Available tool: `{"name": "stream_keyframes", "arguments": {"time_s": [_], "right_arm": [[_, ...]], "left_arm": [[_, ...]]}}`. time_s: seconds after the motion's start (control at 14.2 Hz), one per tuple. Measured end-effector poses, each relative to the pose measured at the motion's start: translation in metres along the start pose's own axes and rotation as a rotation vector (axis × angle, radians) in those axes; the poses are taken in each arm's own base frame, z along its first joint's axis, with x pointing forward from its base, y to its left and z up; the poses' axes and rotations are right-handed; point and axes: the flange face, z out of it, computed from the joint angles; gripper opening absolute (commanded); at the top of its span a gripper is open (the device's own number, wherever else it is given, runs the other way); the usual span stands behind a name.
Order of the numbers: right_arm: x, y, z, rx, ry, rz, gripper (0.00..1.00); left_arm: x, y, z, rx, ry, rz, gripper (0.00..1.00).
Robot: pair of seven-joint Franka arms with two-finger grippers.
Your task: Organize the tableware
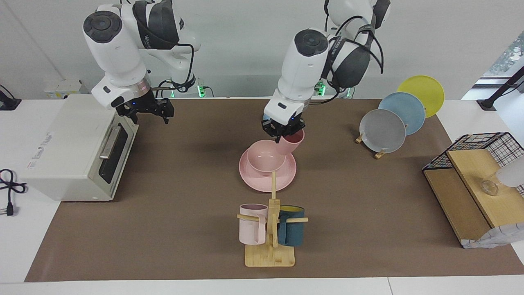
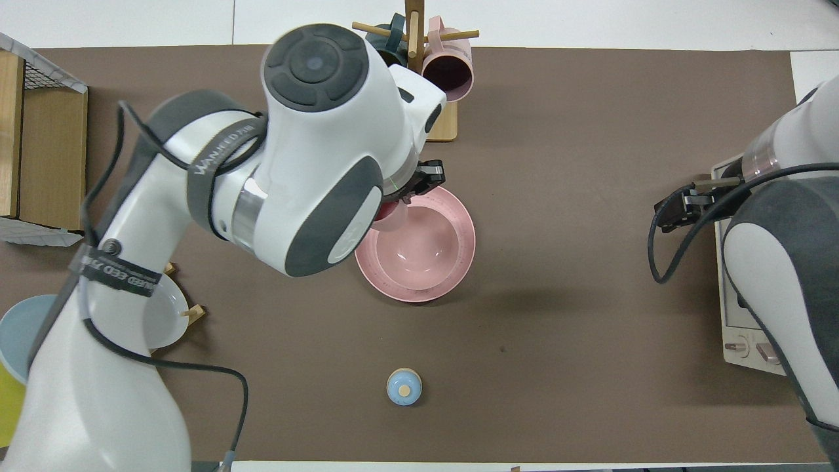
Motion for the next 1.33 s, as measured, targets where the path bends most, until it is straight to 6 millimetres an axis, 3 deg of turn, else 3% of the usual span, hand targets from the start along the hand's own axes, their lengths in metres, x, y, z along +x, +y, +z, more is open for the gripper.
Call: {"name": "stream_keyframes", "arguments": {"time_s": [0.28, 0.42, 0.7, 1.05, 1.33], "right_arm": [[0.002, 0.017, 0.003, 0.010, 0.006, 0.010, 1.00], [0.002, 0.020, 0.006, 0.021, 0.000, 0.017, 1.00], [0.001, 0.031, 0.005, 0.027, 0.013, 0.038, 1.00], [-0.001, 0.053, -0.013, 0.046, 0.039, 0.075, 1.00], [-0.007, 0.057, -0.032, 0.048, 0.038, 0.082, 1.00]], "left_arm": [[0.012, 0.011, 0.061, 0.039, 0.013, -0.026, 0.00], [0.013, 0.015, 0.079, 0.045, 0.013, -0.031, 0.00], [0.010, 0.015, 0.096, 0.057, 0.003, -0.033, 0.00], [0.009, 0.015, 0.088, 0.048, 0.014, -0.036, 0.00], [-0.001, 0.021, 0.109, 0.052, 0.009, -0.036, 0.00]]}}
